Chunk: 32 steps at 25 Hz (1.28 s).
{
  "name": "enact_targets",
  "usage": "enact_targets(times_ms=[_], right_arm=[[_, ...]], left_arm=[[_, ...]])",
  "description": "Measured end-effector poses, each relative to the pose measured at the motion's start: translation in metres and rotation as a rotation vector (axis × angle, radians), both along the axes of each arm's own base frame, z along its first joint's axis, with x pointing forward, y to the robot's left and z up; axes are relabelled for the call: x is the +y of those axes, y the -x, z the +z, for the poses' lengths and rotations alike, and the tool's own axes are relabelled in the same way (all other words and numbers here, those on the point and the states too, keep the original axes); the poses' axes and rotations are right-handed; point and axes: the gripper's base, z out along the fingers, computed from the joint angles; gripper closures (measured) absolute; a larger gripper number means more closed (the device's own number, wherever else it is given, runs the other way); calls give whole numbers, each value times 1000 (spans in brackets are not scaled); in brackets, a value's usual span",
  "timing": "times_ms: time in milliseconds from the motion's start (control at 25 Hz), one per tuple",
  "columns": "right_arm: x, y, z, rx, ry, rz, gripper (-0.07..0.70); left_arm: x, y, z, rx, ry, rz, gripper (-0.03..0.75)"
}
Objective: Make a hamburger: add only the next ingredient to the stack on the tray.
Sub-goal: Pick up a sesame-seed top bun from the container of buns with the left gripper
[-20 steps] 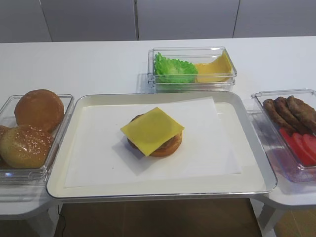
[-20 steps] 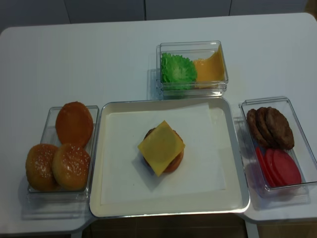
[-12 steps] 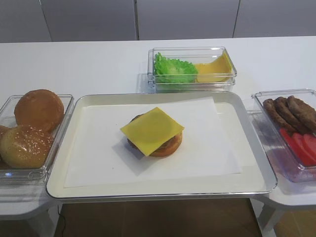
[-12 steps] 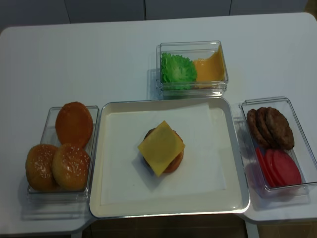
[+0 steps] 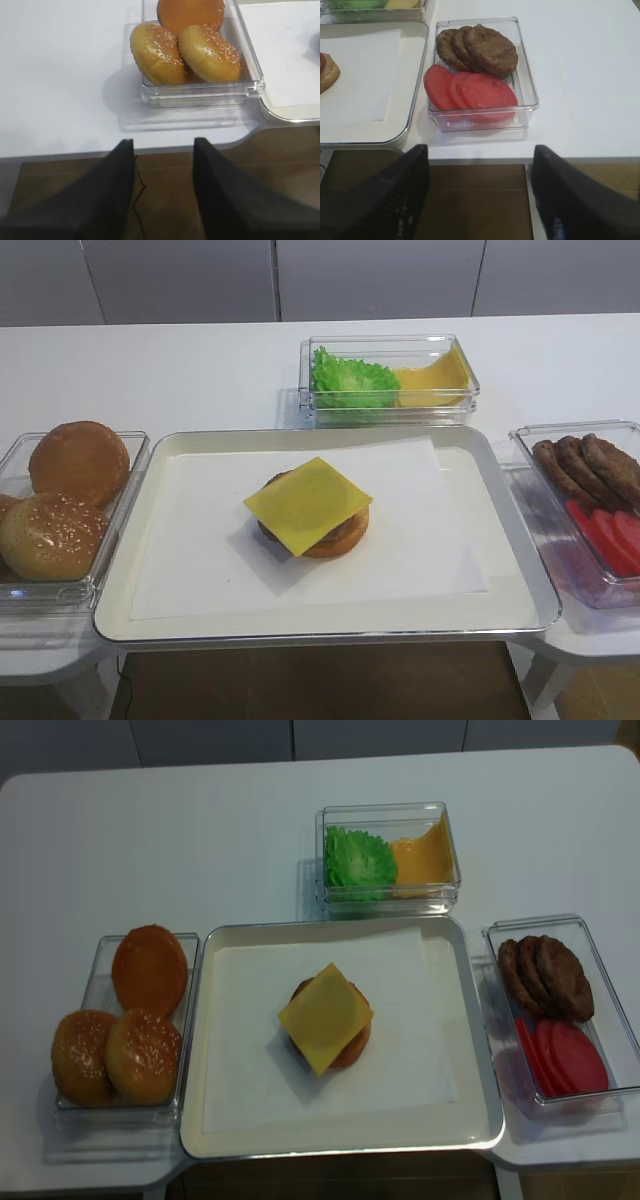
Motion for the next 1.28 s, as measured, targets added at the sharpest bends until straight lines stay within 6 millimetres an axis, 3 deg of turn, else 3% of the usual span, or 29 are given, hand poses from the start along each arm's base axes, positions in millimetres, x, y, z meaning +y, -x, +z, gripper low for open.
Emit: enact_targets(times_ms=[320, 480, 600, 920, 1040, 1280], right_arm=[[0, 0, 0, 0, 0, 0, 133], [0, 0, 0, 0, 2, -1, 133], [0, 0, 0, 0, 2, -1, 133], [0, 0, 0, 0, 2, -1, 133], [0, 0, 0, 0, 0, -2, 132], [0, 0, 0, 2, 0, -2, 132]], left_arm=[[0, 0, 0, 0, 0, 0, 409], [0, 0, 0, 0, 0, 0, 308], [0, 0, 0, -5, 0, 0, 274], [0, -2, 22, -147, 21, 16, 273], [1, -18, 27, -79, 64, 42, 273], [3, -69, 34, 129, 126, 93, 273]])
